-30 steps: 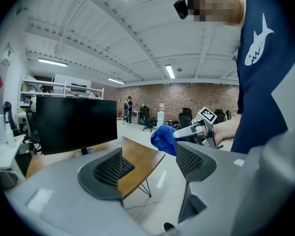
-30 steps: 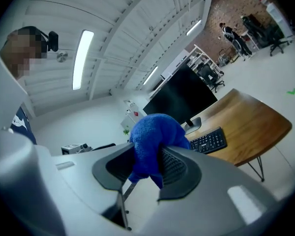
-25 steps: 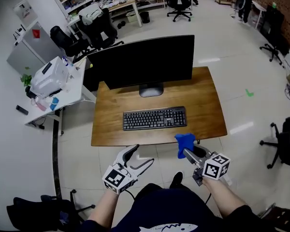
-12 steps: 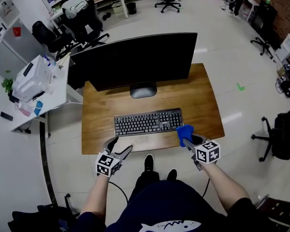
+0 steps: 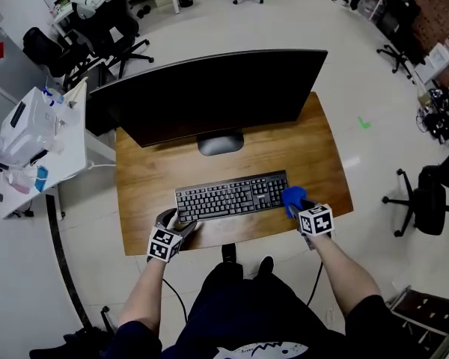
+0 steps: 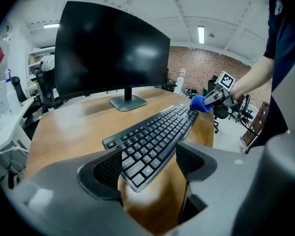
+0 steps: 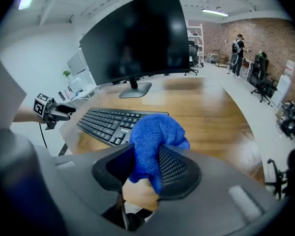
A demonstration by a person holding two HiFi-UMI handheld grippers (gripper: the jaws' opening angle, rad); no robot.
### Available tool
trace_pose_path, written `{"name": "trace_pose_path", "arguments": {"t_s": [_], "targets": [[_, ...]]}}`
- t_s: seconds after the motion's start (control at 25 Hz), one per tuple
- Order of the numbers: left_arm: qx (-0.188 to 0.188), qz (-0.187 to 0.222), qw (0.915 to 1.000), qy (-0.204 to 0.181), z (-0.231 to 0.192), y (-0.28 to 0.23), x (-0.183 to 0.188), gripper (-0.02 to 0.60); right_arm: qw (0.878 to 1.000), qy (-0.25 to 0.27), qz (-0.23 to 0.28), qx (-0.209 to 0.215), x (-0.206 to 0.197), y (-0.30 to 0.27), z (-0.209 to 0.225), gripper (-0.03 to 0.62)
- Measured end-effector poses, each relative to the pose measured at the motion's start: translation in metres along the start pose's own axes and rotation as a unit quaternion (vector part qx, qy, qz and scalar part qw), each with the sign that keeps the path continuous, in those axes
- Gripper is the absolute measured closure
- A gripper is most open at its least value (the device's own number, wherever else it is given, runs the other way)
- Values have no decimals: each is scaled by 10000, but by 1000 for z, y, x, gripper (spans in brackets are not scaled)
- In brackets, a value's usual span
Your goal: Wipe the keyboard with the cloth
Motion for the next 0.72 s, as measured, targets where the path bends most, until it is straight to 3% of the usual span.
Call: {"name": "trace_pose_path", "arguments": {"t_s": [0.28,0.48,0.72], "targets": [[-415,-571,9955,-629,-8,-34,-30,221,9982,-56,-322,-499,8,-35,13,453],[-463,-516,9936,-887,-7,-35,-35,229,9934,411,-601,-881,10,-50,-6,454],[-455,-413,9943,-870,-7,-34,-37,227,9910,1010,-762,-434,21,-80,-52,454]]}}
Point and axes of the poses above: the fingertips, and each gripper's own axes: y backward along the fingers, z to its right, x out of its top, the point moved 8 cm from there along y, backward along the fingers, and after that the axes turned 10 degrees about x, right-handed, at the moved point
